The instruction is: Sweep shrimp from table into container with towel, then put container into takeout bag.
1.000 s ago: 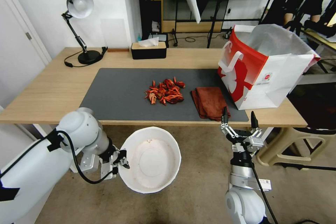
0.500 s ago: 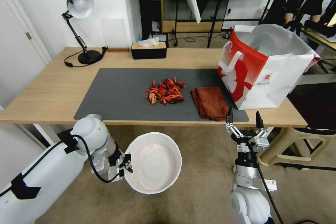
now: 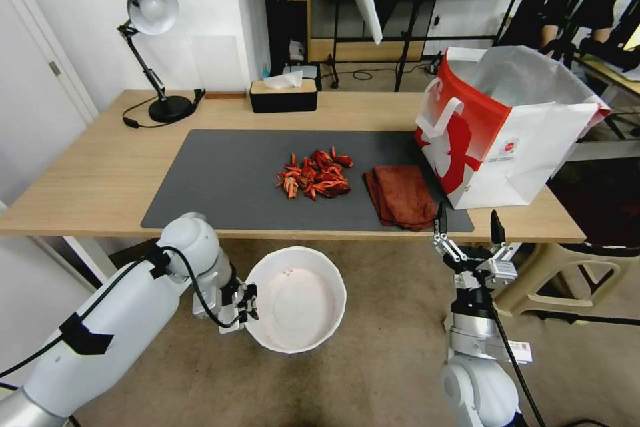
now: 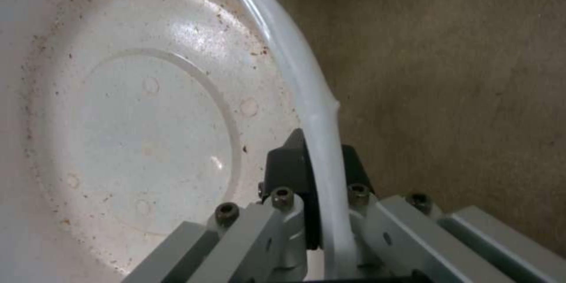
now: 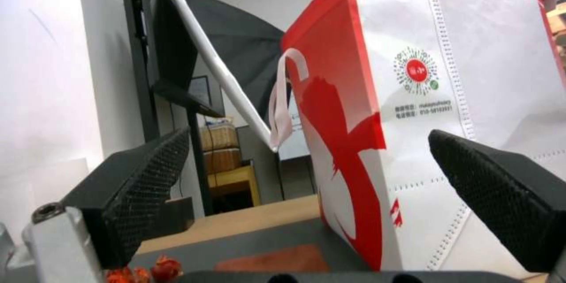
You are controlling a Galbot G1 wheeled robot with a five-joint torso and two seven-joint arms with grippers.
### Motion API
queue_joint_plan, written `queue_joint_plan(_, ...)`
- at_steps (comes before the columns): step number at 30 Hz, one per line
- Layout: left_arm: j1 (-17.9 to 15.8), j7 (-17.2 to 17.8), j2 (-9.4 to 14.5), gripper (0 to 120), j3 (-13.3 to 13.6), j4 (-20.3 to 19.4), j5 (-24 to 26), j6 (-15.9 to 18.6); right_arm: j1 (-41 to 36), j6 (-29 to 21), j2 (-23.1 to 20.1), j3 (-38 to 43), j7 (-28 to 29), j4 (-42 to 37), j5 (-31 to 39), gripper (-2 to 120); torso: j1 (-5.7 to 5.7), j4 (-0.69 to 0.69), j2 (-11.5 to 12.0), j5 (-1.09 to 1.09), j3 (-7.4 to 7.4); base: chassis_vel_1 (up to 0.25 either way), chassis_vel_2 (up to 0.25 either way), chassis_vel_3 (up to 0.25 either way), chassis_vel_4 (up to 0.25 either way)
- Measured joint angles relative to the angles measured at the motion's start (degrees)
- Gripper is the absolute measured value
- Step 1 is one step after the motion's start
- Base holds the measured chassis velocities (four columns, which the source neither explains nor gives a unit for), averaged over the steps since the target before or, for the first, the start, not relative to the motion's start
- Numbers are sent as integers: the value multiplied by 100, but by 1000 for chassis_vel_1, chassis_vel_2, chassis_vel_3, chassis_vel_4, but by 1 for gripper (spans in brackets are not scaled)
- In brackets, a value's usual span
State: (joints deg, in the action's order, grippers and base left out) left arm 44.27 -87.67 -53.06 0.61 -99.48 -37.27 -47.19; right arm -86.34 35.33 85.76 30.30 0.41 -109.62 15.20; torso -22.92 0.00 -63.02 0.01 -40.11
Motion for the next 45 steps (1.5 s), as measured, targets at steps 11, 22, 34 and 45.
queue_joint_plan(11, -198, 0, -288, 0, 158, 236, -119, 4, 102, -65, -59, 0, 34, 100, 20, 100, 0, 1, -1, -1, 0, 0, 0, 0, 0)
queue_joint_plan(22, -486, -2, -602, 0, 378, 525, -201, 6, 260, -344, -176, -134, 193, 64, -11, 100, 0, 0, -1, -1, 0, 0, 0, 0, 0)
queue_joint_plan(34, -705, -2, -735, 0, 531, 728, -209, 6, 738, -1204, -478, -480, 648, -71, -83, 100, 0, 1, -1, -1, 0, 0, 0, 0, 0)
queue_joint_plan(45, -770, -2, -800, 0, 613, 855, -208, 6, 1355, -1983, -1173, -772, 1095, 184, 361, 100, 0, 1, -1, 0, 0, 0, 0, 0, 0)
